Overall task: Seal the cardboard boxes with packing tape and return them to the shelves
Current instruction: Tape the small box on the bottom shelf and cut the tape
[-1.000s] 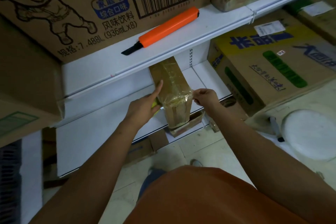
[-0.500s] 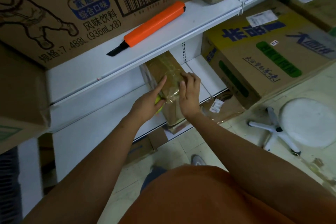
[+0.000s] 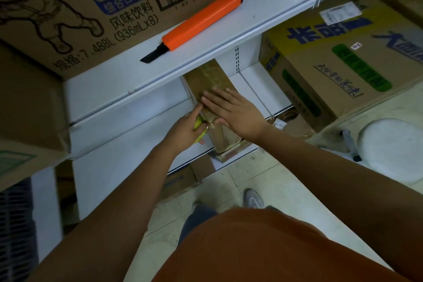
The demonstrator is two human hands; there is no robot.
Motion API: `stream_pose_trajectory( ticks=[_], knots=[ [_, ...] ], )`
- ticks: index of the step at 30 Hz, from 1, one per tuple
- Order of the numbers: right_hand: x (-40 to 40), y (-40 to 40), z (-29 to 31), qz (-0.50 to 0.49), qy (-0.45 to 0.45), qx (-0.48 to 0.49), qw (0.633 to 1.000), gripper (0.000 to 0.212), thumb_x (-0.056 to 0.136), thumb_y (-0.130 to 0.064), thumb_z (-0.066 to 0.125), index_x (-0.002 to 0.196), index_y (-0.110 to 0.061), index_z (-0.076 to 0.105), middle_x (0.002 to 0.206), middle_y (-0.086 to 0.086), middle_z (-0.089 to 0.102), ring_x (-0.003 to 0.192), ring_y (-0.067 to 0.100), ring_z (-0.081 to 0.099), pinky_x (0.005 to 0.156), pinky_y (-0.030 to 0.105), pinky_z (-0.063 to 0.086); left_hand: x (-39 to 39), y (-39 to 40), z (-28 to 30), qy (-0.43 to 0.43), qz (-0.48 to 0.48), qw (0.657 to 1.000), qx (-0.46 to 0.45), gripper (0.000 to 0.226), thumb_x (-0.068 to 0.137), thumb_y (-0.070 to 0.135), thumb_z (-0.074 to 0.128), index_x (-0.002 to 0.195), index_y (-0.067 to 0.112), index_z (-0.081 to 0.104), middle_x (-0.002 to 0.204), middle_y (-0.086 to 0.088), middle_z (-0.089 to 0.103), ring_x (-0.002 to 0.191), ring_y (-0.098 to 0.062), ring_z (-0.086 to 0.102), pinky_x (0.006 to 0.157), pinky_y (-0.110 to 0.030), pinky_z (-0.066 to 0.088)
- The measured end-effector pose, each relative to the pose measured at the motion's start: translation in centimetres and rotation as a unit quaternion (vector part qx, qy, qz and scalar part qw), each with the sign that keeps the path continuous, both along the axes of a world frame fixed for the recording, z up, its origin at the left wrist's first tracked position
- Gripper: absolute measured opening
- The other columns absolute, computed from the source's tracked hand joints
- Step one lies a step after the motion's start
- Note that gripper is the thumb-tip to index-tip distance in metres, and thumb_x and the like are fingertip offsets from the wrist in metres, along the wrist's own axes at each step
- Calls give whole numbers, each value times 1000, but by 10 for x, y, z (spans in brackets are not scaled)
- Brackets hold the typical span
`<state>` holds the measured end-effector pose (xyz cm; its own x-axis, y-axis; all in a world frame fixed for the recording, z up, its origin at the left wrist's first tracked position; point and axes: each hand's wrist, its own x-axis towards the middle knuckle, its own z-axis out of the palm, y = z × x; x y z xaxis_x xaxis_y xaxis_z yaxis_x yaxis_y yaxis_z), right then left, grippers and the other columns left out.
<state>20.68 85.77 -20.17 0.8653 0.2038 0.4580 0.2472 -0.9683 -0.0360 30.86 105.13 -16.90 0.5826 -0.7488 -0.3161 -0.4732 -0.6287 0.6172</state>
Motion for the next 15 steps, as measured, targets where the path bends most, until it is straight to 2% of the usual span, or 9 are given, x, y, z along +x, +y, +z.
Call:
stream_pose_trajectory(
  ticks=[2,5,8,10,13,15],
  knots=[
    [4,1,-4,-3,7,-11,1000,59,105,-44,42,155,-15,32,162,4,29,151,26,23,122,43,23,2,2,1,6,3,1000,13,66,102,39,47,151,54,5,122,-7,68,80,-20,74,78,-46,60],
    [3,10,2,-23,20,2,1000,70,101,-58,40,156,-15,30,163,5,27,151,26,22,121,44,23,0,4,8,11,-2,1000,17,68,104,36,46,152,53,1,124,-3,66,72,-13,74,75,-42,61],
    [3,19,5,-50,20,6,999,70,98,-61,46,155,-20,35,161,7,30,150,29,25,121,47,24,-6,5,12,17,-5,1000,2,77,105,33,46,144,64,-12,124,3,60,65,-9,73,71,-37,62],
    [5,23,5,-64,12,6,998,64,99,-57,48,152,-23,40,159,8,35,147,31,30,119,48,27,-8,8,7,-3,15,1000,-1,88,103,33,50,135,69,-24,121,5,60,66,-14,73,70,-42,62],
    [0,30,11,-47,24,16,998,62,100,-54,47,152,-21,40,159,8,35,147,32,31,118,49,29,-9,15,-5,-17,88,996,1,106,98,36,58,135,57,-39,111,3,65,70,-25,71,71,-51,60],
    [-11,30,29,-13,-10,57,998,54,102,-45,47,145,-13,50,148,11,51,137,32,46,112,49,38,-11,17,-9,-39,102,994,27,105,98,36,57,137,53,-39,106,-4,67,69,-25,69,71,-50,59]
  ],
)
